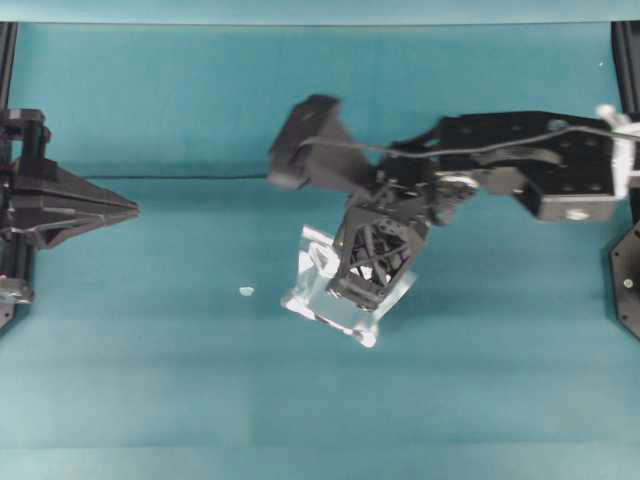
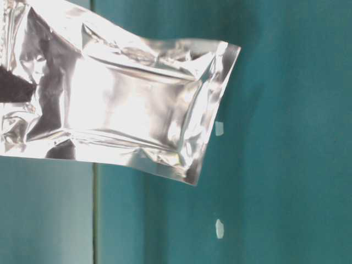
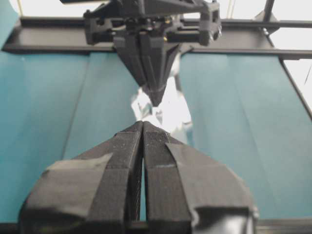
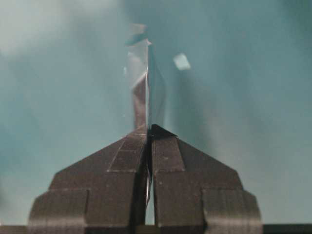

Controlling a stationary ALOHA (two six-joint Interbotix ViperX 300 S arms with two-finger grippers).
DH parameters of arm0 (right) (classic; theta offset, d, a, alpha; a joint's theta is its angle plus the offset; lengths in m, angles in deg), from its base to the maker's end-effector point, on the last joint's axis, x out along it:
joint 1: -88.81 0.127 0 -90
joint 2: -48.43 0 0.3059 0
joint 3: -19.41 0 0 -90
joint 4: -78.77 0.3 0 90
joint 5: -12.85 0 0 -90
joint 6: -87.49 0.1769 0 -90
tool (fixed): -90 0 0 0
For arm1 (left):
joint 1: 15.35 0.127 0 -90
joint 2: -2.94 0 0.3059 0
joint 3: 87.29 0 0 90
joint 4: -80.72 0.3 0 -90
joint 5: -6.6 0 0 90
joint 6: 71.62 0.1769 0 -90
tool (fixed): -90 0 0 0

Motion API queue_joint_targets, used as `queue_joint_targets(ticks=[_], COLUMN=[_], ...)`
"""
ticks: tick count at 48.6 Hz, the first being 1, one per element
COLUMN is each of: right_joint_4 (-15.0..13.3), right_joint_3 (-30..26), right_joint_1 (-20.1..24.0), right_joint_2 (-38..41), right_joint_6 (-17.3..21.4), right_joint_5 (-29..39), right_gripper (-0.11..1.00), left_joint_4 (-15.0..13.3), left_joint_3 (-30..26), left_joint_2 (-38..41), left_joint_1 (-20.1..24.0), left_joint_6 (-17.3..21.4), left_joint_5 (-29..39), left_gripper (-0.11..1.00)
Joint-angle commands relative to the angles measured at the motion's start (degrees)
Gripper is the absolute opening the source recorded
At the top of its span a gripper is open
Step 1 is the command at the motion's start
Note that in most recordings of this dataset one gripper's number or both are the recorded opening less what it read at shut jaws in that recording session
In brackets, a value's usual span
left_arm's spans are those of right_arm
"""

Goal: Hand over the silver zip bag and make it stand upright.
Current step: 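Lift the bag with the right gripper and swing it upright toward the left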

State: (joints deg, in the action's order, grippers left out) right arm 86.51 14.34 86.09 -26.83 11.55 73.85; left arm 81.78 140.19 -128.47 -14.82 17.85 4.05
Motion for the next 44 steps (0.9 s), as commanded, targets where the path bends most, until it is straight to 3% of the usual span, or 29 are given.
queue_joint_targets(ticks=[1, 9, 18, 30, 44], right_joint_4=[-1.5, -5.5, -7.5, -8.2, -8.3], right_joint_3=[-3.5, -6.2, -6.4, -6.3, -6.6], right_joint_1=[-0.1, -0.1, 0.5, 1.4, 2.4], right_joint_2=[0.6, 2.5, 3.6, 5.4, 6.9], right_joint_6=[-4.2, -9.4, -12.6, -18.4, -19.7], right_joint_5=[2.6, 4.1, 3.0, 0.0, -0.1], right_gripper=[0.01, 0.01, 0.01, 0.01, 0.01], left_joint_4=[0.1, 0.1, 0.1, 0.1, 0.1], left_joint_3=[-0.5, 0.1, 1.2, 4.0, 4.1], left_joint_2=[-0.2, -0.3, -0.3, -0.4, -0.3], left_joint_1=[0.0, 0.0, 0.0, 0.4, 1.5], left_joint_6=[-0.1, -0.8, -1.7, -1.8, -1.9], left_joint_5=[-0.1, 0.0, 0.0, 0.0, 0.0], left_gripper=[0.00, 0.00, 0.00, 0.00, 0.00])
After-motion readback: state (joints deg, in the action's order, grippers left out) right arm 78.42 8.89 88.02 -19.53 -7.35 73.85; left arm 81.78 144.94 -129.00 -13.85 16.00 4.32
